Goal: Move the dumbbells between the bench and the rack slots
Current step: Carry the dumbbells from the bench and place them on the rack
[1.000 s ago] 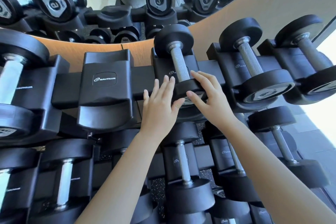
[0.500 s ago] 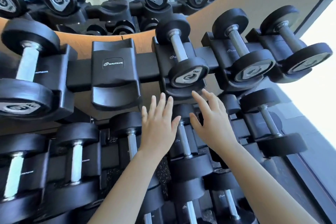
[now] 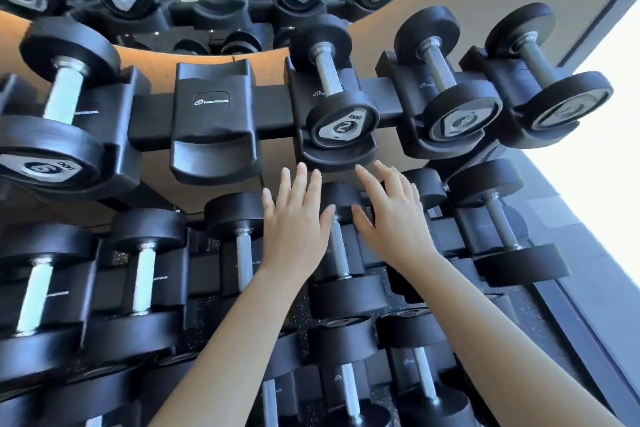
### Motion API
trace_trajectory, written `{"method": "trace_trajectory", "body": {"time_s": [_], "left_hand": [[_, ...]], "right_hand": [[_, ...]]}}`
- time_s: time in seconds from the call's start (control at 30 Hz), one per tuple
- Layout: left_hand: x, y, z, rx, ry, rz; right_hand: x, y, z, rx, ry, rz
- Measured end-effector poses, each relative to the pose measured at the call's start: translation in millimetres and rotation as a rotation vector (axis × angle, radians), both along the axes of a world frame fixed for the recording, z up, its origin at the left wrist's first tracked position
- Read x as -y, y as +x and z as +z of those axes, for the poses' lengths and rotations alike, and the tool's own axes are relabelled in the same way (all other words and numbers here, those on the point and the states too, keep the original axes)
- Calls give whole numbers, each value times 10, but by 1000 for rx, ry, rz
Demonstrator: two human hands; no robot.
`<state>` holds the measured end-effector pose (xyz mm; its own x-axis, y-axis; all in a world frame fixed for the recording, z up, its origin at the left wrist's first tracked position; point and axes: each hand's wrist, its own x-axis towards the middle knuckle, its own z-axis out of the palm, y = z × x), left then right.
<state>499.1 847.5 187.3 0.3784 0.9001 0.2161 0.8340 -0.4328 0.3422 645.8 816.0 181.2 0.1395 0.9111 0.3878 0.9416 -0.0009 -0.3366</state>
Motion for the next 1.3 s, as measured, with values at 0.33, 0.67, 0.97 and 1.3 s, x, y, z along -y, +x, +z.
{"method": "trace_trajectory", "body": {"time_s": [0.33, 0.67, 0.97, 1.3], "left_hand": [[-606, 542, 103, -162, 55, 144], [-1246, 525, 185, -238, 132, 106], [-1363, 413, 157, -187, 173, 58], [-963, 403, 130, -221, 164, 60]], "right_hand": [[-1001, 669, 176, 111, 49, 84], [-1504, 691, 131, -93, 47, 283], [-1501, 581, 77, -137, 122, 268], [-1150, 559, 39, 20, 122, 146]]}}
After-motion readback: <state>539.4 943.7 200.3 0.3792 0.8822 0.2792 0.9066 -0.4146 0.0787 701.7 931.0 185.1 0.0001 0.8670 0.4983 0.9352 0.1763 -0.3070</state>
